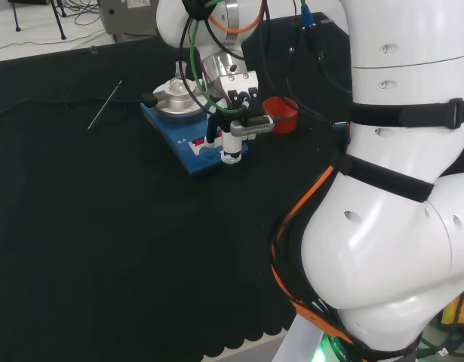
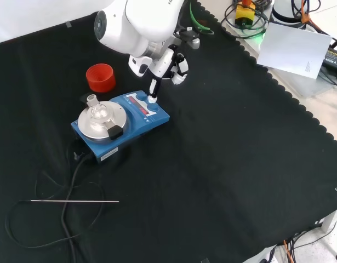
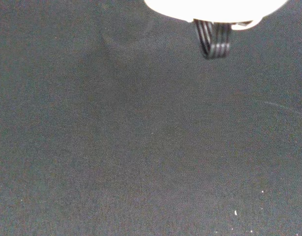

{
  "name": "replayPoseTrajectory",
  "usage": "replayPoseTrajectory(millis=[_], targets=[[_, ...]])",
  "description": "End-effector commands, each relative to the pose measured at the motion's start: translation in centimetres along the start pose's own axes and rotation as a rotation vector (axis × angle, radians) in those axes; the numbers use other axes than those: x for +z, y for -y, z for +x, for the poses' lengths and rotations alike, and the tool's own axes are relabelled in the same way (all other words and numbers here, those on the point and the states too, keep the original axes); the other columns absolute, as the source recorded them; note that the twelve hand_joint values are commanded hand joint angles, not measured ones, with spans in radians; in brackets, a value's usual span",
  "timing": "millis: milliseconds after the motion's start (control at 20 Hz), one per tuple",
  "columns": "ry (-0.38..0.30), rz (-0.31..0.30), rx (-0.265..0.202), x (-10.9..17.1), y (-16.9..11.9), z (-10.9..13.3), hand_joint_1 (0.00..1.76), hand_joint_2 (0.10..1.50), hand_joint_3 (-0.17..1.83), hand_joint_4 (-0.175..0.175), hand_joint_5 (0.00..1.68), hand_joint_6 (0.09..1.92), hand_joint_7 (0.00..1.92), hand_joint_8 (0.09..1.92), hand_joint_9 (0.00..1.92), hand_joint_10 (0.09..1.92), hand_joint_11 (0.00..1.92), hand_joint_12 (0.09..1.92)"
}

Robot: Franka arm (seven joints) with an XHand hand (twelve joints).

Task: Turn on the heater.

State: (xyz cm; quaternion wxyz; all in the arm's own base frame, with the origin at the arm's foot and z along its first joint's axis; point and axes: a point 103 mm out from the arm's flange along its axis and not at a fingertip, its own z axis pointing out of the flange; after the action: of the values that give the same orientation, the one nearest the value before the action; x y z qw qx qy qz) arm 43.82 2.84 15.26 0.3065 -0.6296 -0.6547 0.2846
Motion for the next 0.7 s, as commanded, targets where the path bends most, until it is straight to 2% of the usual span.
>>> replayPoseTrajectory(millis=[50,700], targets=[[0.002,0.0,0.002,0.04,-0.03,0.04,1.49,0.65,1.09,-0.065,0.28,0.09,1.87,1.59,1.92,1.69,1.92,1.6],[0.002,0.007,0.004,0.07,-0.27,-0.01,1.49,0.64,1.1,-0.066,0.28,0.09,1.87,1.58,1.92,1.68,1.92,1.6]])
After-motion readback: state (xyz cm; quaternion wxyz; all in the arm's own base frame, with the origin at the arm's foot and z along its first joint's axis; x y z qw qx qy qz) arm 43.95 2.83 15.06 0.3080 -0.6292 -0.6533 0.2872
